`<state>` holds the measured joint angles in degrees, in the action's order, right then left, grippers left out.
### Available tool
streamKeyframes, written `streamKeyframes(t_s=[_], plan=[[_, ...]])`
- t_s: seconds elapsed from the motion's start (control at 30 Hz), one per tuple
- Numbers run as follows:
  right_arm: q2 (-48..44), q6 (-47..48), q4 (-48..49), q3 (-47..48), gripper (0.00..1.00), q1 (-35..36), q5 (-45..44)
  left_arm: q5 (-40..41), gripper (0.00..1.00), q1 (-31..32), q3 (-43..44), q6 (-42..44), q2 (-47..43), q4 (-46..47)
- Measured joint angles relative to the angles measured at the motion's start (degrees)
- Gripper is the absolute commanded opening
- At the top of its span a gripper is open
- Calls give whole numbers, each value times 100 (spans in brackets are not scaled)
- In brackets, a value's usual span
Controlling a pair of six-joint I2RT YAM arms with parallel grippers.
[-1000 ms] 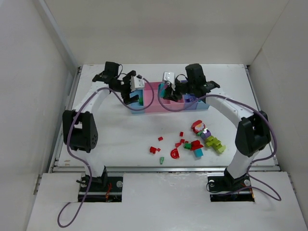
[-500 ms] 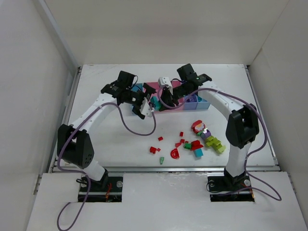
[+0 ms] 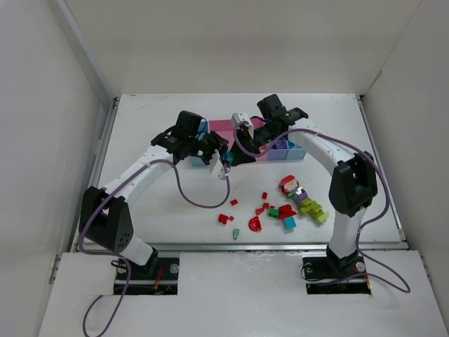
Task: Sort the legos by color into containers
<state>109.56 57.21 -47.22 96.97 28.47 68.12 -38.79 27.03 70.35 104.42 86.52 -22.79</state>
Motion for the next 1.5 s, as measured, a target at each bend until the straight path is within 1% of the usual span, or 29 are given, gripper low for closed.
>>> streamKeyframes(t_s=[0.03,0.07,0.27,0.37,0.43,0.57,0.67,0.73,0.83,0.87,0.9,0.93,1.03,1.1,1.13,1.2,1.33,1.4,1.47,1.5], plan=[[2,-7,-20,4,0,-13,26,9,1,0,-13,13,-15,26],[2,7,-37,4,0,-15,26,33,0,17,-24,-59,-35,59],[2,2,-57,9,0,-96,101,166,0,31,-140,-459,-219,223],[7,-57,-144,7,0,-363,-15,190,0,-85,-131,-1209,-254,553],[7,-177,-164,-13,0,-680,-83,166,0,-201,-72,-1797,-245,798],[-184,-734,144,-393,0,-1335,-439,-136,0,-411,562,-3281,92,1143],[-651,-1576,763,-970,0,-1523,-1137,-396,0,-448,1292,-4767,634,1547],[-1130,-2236,1373,-1388,0,-1495,-1847,-590,0,-393,1838,-5998,1167,1910],[-1996,-3265,2186,-1991,0,-1449,-3254,-837,0,-229,2765,-7978,2190,2557],[-2310,-3567,2409,-2190,0,-1456,-3681,-896,0,-188,2959,-8697,2402,2830],[-2568,-3812,2570,-2334,0,-1488,-4094,-933,0,-87,3407,-9346,2979,3095],[-2857,-4050,2771,-2503,0,-1526,-4572,-975,0,-17,3674,-9973,3366,3348],[-3630,-4594,3134,-2918,0,-1683,-5794,-960,0,232,4411,-11534,4433,3971],[-4035,-4795,3246,-3091,0,-1773,-6430,-885,1,407,4734,-12181,4972,4225],[-4183,-4841,3281,-3145,0,-1792,-6634,-804,5,501,4819,-12467,5187,4356],[-4461,-4872,3366,-3252,0,-1799,-6951,-608,8,699,4909,-12948,5519,4548],[-4813,-4903,3451,-3381,0,-1799,-7270,-236,15,1010,5145,-13532,5974,4964],[-4942,-4909,3432,-3451,0,-1799,-7335,-59,17,1132,5209,-13724,6078,5156],[-5034,-4905,3397,-3497,0,-1799,-7381,48,26,1213,5261,-13851,6118,5283],[-5060,-4903,3359,-3506,0,-1799,-7403,94,28,1237,5278,-13897,6124,5362]])
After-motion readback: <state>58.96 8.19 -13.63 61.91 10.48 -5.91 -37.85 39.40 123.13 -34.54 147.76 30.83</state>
